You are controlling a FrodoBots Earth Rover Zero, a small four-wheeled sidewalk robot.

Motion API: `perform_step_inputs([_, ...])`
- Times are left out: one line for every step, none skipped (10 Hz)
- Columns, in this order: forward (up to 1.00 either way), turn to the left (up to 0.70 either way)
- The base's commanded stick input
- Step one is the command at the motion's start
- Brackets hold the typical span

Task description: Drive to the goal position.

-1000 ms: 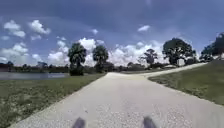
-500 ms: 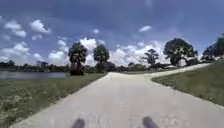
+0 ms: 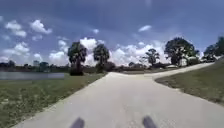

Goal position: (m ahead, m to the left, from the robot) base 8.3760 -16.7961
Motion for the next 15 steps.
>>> perform_step_inputs([0.7, 0.0])
perform_step_inputs([0.7, 0.0])
perform_step_inputs([0.7, 0.0])
perform_step_inputs([0.7, 0.0])
perform_step_inputs([0.7, 0.0])
perform_step_inputs([0.7, 0.0])
perform_step_inputs([0.7, 0.0])
perform_step_inputs([0.7, 0.0])
perform_step_inputs([0.7, 0.0])
perform_step_inputs([0.7, -0.35])
perform_step_inputs([0.7, -0.35])
perform_step_inputs([0.7, -0.35])
perform_step_inputs([0.7, -0.35])
perform_step_inputs([0.7, -0.35])
perform_step_inputs([0.7, -0.35])
